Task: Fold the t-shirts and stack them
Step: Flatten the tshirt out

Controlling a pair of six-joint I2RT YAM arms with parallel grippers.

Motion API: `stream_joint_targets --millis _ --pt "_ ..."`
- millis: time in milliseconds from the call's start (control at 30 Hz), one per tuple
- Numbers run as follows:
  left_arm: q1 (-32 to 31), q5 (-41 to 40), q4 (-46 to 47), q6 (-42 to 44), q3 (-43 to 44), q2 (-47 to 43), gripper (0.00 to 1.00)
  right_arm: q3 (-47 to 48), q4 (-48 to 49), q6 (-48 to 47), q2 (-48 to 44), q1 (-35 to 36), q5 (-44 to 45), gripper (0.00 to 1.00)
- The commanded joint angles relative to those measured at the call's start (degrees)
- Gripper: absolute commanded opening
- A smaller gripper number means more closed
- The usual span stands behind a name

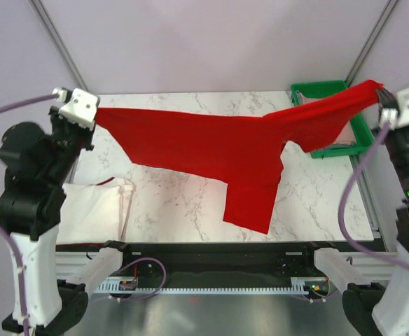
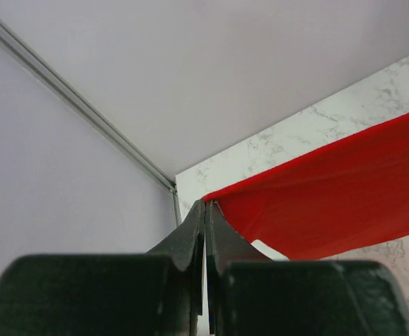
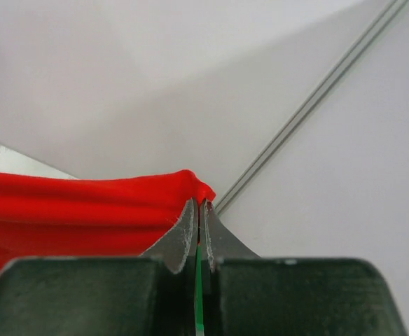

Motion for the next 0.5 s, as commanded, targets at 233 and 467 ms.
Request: stream_joint_targets --millis 233,467 --pt "0.18 0.77 -6.78 1.26 10.97 -10.35 0.02 18.52 -10.64 -0.91 -5.76 -0.01 6.37 0.00" --pt "0.18 -0.37 -6.87 4.15 18.55 -5.97 0.02 20.90 -6.87 -5.47 -3.21 -0.10 9.80 0.00"
